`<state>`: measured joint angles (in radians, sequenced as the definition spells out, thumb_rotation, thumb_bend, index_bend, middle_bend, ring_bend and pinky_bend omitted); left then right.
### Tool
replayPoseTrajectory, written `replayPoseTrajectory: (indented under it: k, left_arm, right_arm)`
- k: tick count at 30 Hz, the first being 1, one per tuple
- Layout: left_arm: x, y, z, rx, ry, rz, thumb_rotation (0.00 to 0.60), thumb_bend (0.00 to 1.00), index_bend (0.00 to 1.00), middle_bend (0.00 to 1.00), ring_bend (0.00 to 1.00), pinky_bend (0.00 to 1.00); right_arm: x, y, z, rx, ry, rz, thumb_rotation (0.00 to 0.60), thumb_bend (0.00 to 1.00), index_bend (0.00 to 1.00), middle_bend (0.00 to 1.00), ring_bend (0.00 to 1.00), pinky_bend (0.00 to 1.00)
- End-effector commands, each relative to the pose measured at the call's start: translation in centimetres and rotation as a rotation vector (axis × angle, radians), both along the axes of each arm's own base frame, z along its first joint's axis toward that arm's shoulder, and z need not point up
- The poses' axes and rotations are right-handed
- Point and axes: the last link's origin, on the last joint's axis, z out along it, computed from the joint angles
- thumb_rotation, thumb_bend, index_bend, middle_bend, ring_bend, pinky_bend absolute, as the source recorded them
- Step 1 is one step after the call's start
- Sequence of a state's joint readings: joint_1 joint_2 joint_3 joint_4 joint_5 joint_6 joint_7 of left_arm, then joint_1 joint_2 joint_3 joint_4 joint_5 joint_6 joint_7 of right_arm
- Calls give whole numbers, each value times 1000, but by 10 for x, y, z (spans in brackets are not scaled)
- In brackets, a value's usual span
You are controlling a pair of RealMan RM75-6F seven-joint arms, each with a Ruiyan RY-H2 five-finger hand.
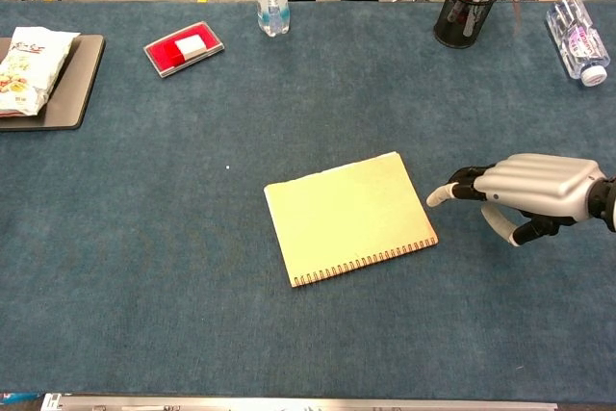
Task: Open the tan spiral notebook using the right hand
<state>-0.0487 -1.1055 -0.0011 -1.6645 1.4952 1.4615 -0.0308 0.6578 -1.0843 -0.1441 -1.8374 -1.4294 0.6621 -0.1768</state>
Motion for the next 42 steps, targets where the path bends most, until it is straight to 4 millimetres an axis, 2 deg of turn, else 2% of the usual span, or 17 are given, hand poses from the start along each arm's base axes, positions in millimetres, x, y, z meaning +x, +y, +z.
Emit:
replayPoseTrajectory:
  k: [1, 10, 21, 26, 34, 42]
  left_arm:
    - [0, 0, 0, 1, -1, 1, 600, 300, 661, 611, 573, 718]
    - [0, 0, 0, 1, -2, 1, 600, 300, 661, 611, 574, 718]
    - [-1, 0, 1, -1, -6, 4, 600, 300, 660, 612, 574, 718]
    - [-1, 0, 1, -1, -9, 4, 600, 300, 660, 611, 573, 718]
    - [-2, 0, 2, 0, -12, 6, 600, 300, 661, 612, 574, 718]
    - [-1, 0, 2, 2, -16, 5, 600, 300, 661, 611, 573, 718]
  right_arm:
    - [-2, -3, -3, -45, 0, 57, 600, 801, 144, 190, 70, 197]
    - [-4, -13, -17, -134, -20, 148, 600, 749, 154, 199, 70, 197]
    - [5, -36, -44, -198, -84, 186, 600, 754, 169, 201, 70, 198]
    - [7, -43, -55, -206, -90, 172, 600, 797, 170, 201, 70, 198]
    - [10, -52, -66, -219, -119, 155, 600, 956, 170, 162, 70, 198]
    - [8, -56, -74, -208, -123, 135, 600, 968, 170, 157, 70, 198]
